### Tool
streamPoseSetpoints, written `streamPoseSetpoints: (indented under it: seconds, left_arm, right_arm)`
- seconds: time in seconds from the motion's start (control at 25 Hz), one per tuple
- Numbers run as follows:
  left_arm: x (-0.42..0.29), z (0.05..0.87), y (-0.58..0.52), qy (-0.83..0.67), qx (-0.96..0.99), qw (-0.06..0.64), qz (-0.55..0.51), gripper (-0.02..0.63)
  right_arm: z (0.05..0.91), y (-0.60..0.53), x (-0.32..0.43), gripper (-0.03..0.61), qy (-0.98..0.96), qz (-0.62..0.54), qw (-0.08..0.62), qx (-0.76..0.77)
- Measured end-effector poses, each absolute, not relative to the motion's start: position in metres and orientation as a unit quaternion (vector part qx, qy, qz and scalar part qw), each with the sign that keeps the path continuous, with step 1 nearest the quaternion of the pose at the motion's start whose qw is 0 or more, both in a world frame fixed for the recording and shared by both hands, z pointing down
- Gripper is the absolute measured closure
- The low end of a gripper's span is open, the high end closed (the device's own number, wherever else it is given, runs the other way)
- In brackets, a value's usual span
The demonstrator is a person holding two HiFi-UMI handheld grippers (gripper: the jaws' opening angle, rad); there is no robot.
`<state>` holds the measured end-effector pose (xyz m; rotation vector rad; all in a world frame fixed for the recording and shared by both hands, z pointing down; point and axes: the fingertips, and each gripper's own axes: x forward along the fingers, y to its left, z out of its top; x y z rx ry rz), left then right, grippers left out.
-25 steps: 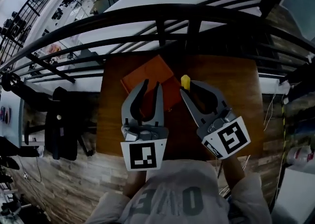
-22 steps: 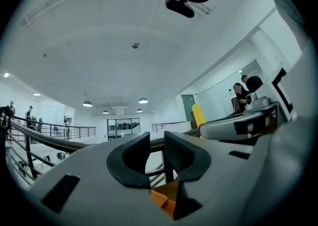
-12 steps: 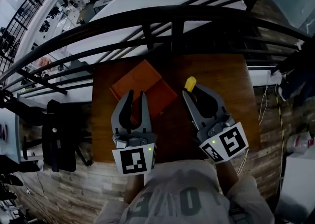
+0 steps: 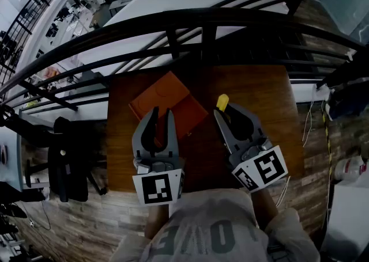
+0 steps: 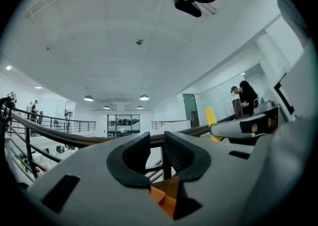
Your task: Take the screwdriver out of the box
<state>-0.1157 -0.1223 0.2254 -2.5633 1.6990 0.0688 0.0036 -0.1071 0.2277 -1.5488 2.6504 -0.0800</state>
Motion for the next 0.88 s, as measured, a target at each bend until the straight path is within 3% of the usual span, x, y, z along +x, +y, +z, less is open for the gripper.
streamPoseSetpoints:
  seconds: [0.88]
  left_arm:
    - [-0.1210, 0.2294, -0.1249, 0.554, -0.832, 0.033, 0.019, 0.529]
  right_arm:
    - [0.2242, -0.1095, 0.0047, 0.500, 0.861, -0.024, 0.040, -0.507]
